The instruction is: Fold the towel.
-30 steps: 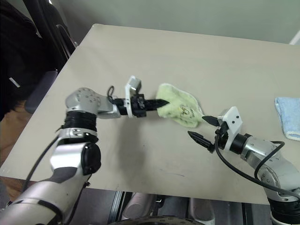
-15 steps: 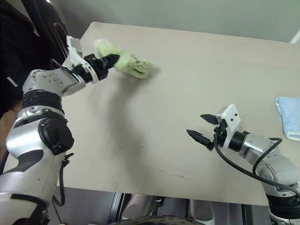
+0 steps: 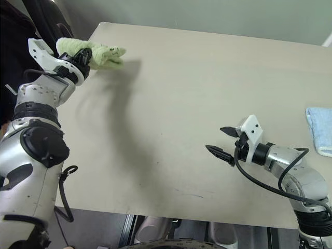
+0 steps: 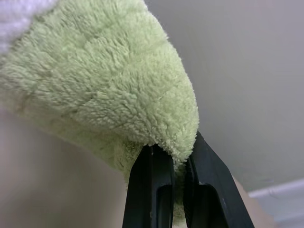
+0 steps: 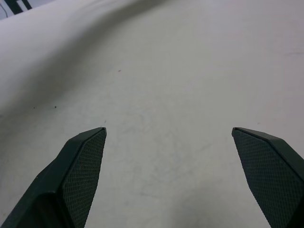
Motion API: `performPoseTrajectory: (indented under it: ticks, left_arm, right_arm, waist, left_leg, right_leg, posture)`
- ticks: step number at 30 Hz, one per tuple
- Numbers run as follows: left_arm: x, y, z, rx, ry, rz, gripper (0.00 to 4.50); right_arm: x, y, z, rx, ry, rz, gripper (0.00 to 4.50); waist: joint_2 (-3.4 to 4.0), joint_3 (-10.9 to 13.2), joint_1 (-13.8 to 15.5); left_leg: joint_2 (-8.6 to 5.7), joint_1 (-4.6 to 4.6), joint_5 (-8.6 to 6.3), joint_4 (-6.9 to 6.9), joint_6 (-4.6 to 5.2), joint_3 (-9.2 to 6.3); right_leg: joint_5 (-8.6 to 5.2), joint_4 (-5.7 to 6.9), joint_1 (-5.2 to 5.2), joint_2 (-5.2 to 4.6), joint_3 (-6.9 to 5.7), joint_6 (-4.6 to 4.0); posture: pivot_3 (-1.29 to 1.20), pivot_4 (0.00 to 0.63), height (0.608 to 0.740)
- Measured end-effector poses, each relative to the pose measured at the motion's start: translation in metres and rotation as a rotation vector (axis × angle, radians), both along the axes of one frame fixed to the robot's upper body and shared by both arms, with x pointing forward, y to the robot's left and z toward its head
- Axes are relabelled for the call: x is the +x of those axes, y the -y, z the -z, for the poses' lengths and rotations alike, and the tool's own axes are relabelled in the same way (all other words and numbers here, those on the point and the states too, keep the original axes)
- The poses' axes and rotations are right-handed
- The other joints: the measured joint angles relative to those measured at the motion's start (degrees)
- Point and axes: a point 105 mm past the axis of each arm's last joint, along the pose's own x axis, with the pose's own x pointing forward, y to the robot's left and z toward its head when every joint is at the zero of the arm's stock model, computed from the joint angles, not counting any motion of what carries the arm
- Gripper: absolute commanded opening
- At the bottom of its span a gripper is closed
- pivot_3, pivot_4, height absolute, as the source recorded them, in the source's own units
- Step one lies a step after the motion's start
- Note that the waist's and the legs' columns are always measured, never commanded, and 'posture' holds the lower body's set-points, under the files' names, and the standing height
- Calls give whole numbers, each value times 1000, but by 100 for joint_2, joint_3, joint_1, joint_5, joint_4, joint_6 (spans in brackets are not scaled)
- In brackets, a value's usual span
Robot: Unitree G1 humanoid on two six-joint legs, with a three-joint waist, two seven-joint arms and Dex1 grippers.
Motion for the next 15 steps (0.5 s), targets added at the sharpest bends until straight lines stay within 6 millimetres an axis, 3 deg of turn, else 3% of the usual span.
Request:
performPoseTrajectory:
  ticks: [4, 14, 15]
  left_arm:
    - [-9, -14, 43, -88, -102, -61, 30]
    - [-24, -22, 82, -128, -217, -71, 30]
    - [-24, -22, 83, -127, -221, -67, 309]
  right_arm:
    - [-2, 3, 1, -27, -4, -14, 4500]
    - [-7, 9, 9, -102, -16, -42, 4500]
    - [-8, 10, 9, -104, -18, -43, 4500]
  waist:
    - [-5, 1, -13]
    - [-10, 1, -4]
    - [-10, 1, -4]
  left_leg:
    - [14, 3, 4, 9, -6, 7]
    - [48, 26, 3, 16, -39, 9]
    - [53, 26, 2, 20, -40, 6]
  right_leg:
    - [7, 0, 1, 8, -4, -10]
    - [24, 1, 20, 81, 10, -69]
    - [24, 2, 22, 78, 13, -69]
  posture:
    - [0, 150, 733]
    - [0, 150, 733]
    - [0, 150, 733]
